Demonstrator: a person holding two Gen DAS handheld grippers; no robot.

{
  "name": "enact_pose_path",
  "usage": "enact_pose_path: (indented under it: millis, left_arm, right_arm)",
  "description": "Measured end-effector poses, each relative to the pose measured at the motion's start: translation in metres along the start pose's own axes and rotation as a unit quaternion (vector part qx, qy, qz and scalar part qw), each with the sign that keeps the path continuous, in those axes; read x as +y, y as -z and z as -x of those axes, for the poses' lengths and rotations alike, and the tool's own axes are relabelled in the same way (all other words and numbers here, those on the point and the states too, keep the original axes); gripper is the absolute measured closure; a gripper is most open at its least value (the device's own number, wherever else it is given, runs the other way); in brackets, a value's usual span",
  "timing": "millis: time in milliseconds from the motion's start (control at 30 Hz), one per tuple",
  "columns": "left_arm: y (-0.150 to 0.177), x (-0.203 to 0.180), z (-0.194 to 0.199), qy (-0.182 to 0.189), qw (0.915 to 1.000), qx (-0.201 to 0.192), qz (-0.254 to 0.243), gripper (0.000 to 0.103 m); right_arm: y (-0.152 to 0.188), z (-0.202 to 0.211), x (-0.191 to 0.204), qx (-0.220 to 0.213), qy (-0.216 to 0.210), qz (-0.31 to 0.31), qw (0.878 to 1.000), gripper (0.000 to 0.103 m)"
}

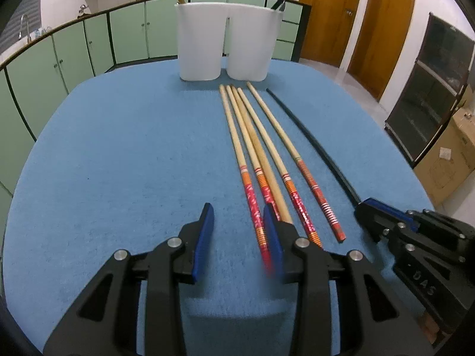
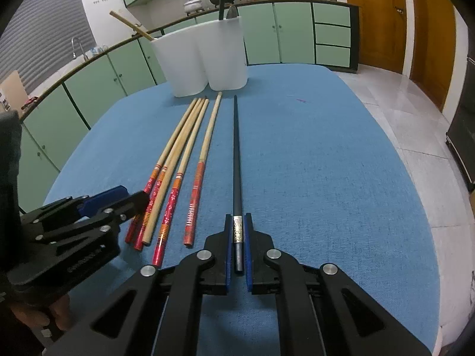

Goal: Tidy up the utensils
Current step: 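Grasp a red-patterned chopstick with the left tool while the right grasps a black chopstick, then open both tools, setting the chopsticks back down on the mat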

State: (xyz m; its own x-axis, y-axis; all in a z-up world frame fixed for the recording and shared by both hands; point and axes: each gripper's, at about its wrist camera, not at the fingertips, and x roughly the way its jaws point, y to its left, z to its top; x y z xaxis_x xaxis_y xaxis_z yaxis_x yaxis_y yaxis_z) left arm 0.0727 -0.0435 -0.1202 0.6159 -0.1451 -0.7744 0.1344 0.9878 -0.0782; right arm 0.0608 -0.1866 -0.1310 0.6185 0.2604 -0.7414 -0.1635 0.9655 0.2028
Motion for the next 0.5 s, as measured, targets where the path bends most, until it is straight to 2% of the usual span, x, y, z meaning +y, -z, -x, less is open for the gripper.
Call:
enact_pose_path:
  millis: [100, 167, 233, 500]
  left_arm:
    - [0.001, 0.005, 0.002, -0.006, 0.9999, -0.001, 0.012, 0.081]
    - [0.0, 0.009, 0.002, -0.009, 0.9997, -0.001, 0.021, 0.093]
    - [0.0, 0.014, 0.002, -0.012, 0.9996, 0.0, 0.026, 0.097]
    - [-0.007, 0.015, -0.003, -0.022, 0.9991, -0.001, 0.035, 0.098]
  right_arm:
    - [0.0, 0.001, -0.001, -0.002, 0.0, -0.005, 1.0, 0.096]
    - [0.0, 0.002, -0.004, -0.003, -0.002, -0.011, 1.0, 0.096]
    - [-0.001, 0.001, -0.005, -0.003, -0.001, -0.017, 1.0, 0.096]
    - [-0.014, -0.01, -0.007, -0.001, 0.011, -0.036, 0.999, 0.096]
